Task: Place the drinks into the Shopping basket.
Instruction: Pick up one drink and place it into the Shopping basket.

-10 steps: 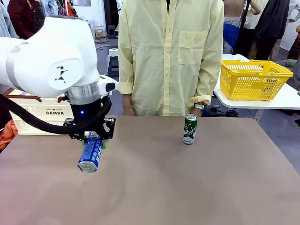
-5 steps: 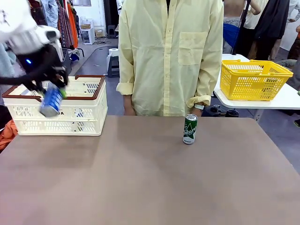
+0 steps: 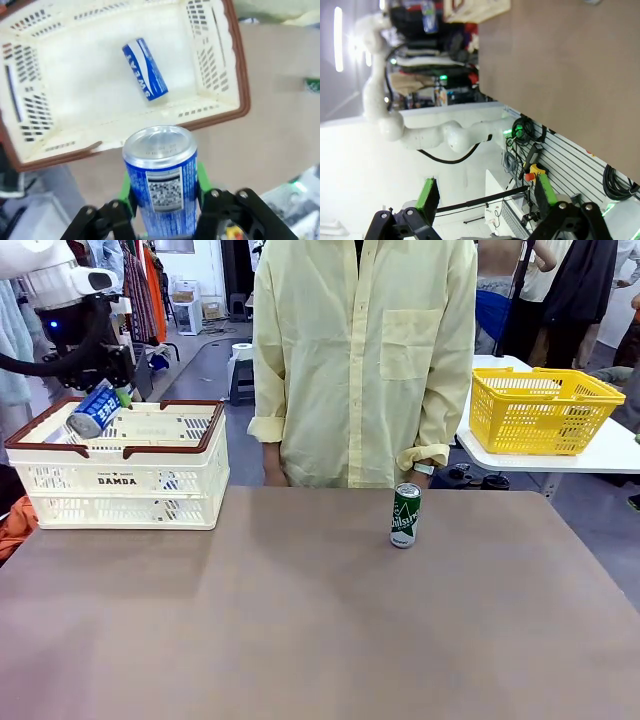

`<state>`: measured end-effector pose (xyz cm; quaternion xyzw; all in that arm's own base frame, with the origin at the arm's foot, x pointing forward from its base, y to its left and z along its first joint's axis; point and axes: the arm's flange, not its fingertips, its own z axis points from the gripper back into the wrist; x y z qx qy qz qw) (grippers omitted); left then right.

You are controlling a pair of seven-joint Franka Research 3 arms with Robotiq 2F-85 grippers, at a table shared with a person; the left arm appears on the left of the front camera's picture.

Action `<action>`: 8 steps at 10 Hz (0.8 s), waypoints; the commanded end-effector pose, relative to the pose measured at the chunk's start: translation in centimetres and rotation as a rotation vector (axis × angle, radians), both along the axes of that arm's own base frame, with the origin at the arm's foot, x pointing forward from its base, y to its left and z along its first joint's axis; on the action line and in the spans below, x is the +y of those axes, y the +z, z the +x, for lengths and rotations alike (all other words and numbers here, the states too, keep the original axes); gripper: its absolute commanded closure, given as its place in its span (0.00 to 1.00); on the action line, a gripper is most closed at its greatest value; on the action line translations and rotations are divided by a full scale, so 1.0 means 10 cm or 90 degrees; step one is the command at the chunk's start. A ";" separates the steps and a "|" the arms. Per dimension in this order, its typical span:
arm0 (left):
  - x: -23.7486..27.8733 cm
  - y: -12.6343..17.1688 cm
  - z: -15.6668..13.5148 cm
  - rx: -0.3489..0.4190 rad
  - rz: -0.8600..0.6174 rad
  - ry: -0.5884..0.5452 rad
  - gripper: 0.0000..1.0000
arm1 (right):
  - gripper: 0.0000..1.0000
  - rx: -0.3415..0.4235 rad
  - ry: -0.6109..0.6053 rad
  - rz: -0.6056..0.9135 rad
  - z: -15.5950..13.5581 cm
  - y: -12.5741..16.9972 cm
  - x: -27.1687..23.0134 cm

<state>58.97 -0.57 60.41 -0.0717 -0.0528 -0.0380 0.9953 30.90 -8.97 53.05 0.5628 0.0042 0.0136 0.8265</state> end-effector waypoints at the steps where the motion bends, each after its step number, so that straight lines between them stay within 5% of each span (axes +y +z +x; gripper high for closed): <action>1: -0.04 -0.05 -0.12 -0.014 0.014 -0.031 1.00 | 0.00 -0.009 0.011 -0.009 -0.02 0.00 -0.02; 4: -0.02 -0.02 0.02 0.002 0.002 -0.007 1.00 | 0.00 -0.009 0.011 -0.009 -0.02 0.00 -0.02; 7: 0.16 -0.11 0.86 -0.018 0.036 0.067 1.00 | 0.00 -0.009 0.011 -0.009 -0.02 0.00 -0.02; 8: 0.25 -0.19 1.08 -0.023 0.034 0.030 1.00 | 0.00 -0.009 0.011 -0.009 -0.02 0.00 -0.02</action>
